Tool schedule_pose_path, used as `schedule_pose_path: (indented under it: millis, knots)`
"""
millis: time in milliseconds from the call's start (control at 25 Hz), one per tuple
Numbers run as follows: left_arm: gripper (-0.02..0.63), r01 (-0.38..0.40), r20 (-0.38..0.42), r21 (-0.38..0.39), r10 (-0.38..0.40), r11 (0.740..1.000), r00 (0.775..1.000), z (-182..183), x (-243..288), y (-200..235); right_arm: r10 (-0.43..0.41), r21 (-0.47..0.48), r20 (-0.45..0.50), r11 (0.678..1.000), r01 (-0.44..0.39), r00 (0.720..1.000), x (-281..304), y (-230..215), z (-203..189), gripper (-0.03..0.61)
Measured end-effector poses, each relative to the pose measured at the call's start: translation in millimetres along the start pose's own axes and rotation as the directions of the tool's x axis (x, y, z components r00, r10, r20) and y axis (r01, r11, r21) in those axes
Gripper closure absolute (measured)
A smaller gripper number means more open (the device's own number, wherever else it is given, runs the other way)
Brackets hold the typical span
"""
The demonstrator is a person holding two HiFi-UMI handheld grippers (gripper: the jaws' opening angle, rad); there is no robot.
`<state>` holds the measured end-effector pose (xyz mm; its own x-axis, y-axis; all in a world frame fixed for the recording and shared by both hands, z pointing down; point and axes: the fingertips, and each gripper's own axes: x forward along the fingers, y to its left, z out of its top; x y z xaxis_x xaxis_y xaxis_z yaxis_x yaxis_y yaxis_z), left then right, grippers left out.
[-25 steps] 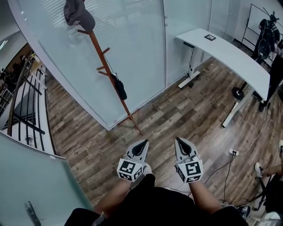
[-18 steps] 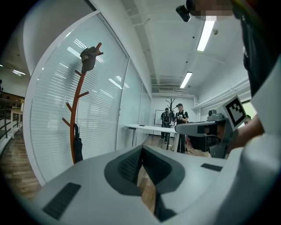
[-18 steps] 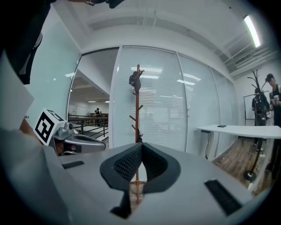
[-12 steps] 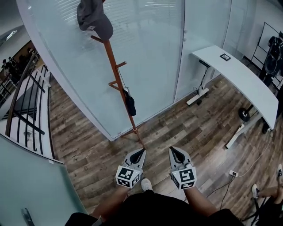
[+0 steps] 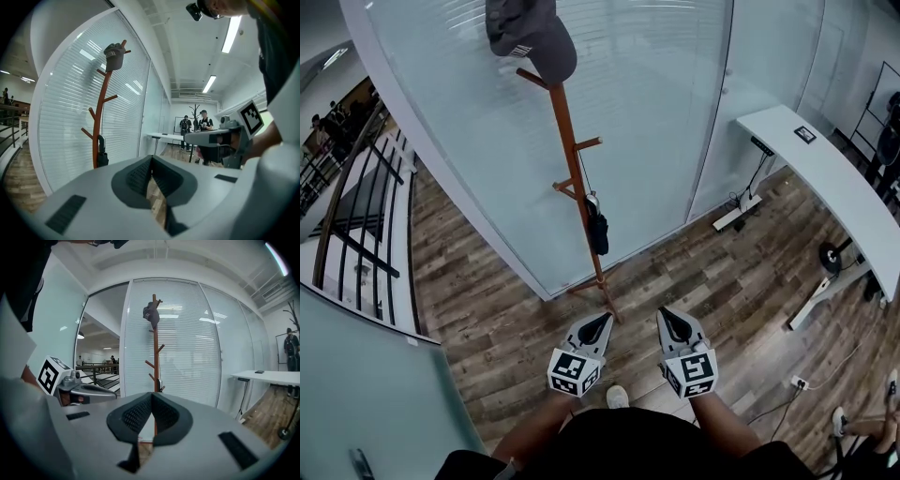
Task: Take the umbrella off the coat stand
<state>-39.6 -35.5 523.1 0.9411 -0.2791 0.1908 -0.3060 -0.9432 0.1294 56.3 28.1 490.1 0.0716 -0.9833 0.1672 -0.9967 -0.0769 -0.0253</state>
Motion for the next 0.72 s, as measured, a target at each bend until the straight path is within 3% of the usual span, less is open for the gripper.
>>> schedule_pose_path:
  millis: [280, 720]
  knots:
    - [0.6, -0.008, 0.032, 0.019, 0.007, 1.0, 0.999, 14, 3, 30, 0.025, -0.043, 0.009, 0.999, -0.025, 1.0, 34, 12, 16, 0.572]
    - [0.6, -0.071, 0.009, -0.009, 0.071, 0.997, 0.997, 2, 6, 53, 0.074, -0.047, -0.043, 0.996, -0.076, 0.996, 69, 8, 2, 0.572]
